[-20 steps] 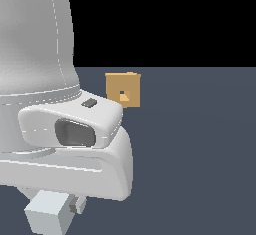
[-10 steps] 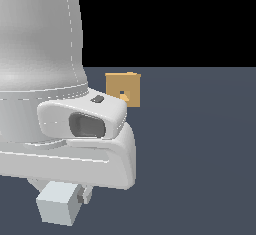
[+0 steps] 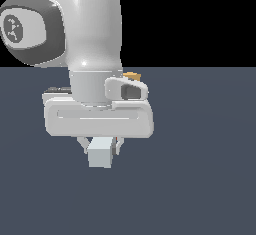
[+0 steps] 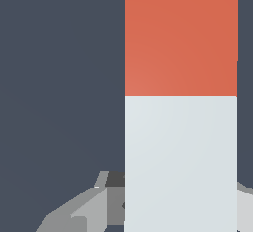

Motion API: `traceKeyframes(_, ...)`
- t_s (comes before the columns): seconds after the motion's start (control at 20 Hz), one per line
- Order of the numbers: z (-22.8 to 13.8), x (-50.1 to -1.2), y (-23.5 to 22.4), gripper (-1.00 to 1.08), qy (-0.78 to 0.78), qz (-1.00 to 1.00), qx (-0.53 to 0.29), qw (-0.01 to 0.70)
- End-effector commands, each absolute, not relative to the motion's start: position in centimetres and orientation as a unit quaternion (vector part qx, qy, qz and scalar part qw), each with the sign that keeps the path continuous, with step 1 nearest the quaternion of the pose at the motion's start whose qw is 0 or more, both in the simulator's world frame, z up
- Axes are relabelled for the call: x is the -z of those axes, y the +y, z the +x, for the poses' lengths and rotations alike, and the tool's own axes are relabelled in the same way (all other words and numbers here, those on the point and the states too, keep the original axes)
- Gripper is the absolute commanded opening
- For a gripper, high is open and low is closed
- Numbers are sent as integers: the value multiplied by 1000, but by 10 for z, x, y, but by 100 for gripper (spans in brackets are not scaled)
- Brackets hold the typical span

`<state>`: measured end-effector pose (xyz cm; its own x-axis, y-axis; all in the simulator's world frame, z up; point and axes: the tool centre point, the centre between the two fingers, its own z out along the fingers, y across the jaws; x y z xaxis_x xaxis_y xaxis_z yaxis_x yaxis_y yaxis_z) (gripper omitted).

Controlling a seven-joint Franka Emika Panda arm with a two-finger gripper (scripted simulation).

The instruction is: Insert the peg into the horizontal hole in a box.

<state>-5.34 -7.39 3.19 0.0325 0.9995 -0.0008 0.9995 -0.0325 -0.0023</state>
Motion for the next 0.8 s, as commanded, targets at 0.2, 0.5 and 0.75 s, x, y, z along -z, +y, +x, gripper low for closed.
traceKeyframes(0.2, -21, -45, 24, -100, -729, -685, 0, -1)
traceKeyframes(0.5, -2, -53, 101, -100, -753, -658, 0, 0)
traceKeyframes(0.75, 6, -57, 139, -100, -765, -644, 0, 0)
